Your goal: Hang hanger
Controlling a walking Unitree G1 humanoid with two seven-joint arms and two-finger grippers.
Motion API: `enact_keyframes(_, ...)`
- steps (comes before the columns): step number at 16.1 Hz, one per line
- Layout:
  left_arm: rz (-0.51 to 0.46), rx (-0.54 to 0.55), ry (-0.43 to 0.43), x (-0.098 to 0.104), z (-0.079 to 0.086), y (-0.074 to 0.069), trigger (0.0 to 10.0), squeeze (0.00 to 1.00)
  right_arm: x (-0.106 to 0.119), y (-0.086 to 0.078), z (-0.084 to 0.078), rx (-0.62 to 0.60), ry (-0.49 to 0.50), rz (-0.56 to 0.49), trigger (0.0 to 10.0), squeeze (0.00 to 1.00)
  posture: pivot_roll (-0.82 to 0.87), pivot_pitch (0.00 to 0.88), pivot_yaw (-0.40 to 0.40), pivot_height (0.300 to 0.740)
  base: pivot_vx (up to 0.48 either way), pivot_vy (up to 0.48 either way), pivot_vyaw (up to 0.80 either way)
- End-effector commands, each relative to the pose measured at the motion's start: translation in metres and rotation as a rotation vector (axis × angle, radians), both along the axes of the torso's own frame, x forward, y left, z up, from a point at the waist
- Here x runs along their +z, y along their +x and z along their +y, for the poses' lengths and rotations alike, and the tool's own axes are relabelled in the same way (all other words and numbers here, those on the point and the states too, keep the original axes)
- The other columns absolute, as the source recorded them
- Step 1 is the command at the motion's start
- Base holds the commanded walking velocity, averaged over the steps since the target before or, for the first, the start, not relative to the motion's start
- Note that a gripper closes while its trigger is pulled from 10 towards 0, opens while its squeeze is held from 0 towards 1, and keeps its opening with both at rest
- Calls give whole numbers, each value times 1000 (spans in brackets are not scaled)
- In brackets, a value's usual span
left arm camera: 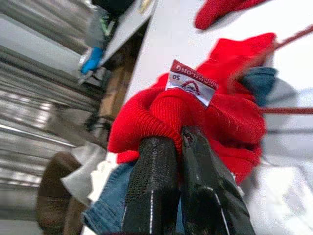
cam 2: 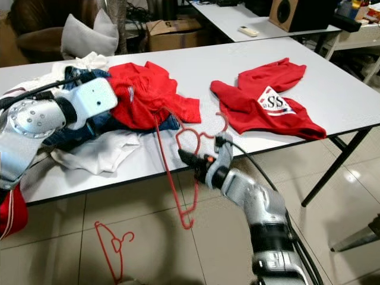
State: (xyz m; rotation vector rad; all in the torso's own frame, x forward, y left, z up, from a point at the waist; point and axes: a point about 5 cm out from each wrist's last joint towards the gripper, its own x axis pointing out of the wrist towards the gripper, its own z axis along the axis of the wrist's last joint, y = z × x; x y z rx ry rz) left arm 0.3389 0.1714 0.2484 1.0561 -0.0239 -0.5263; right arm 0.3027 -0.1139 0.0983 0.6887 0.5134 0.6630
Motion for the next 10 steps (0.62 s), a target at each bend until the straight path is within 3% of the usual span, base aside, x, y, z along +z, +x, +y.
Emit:
enact_keyframes(1, -56, -2, 20, 8, -1, 2, 0, 0, 5, -2, 1, 26, 8, -13, 10000, 0, -54, 0, 28, 740, 0, 0, 0)
enact_keyframes(3, -148, -137, 37, 15, -13, -2, 0, 0, 1, -10, -5, 27, 18, 4, 10000, 0, -59, 0, 30, 740, 0, 0, 0)
enact_keyframes(5, -177, -350, -12, 19, -33, -16, 0, 0, 0, -7, -7, -12, 66, 38, 10000, 0, -57, 0, 27, 740, 0, 0, 0)
enact_keyframes(6, -185, -372, -16, 20, -35, -18, 0, 0, 0, -6, -7, -14, 75, 39, 10000, 0, -55, 0, 24, 740, 0, 0, 0)
enact_keyframes(7, -153, -469, -47, 20, -41, -27, 0, 0, 1, -5, -6, -19, 93, 41, 10000, 0, -55, 0, 24, 740, 0, 0, 0)
enact_keyframes(8, -50, -552, -58, 11, -44, -37, 0, 0, 2, -3, -7, -36, 121, 49, 10000, 0, -51, 0, 19, 740, 0, 0, 0)
enact_keyframes(9, 112, -595, -7, -8, -40, -46, 0, 0, 2, 0, -9, -63, 148, 53, 10000, 0, -48, 0, 14, 740, 0, 0, 0)
enact_keyframes(10, 224, -594, 23, -26, -33, -51, 0, 0, 5, 6, -12, -111, 193, 38, 10000, 0, -48, 0, 14, 740, 0, 0, 0)
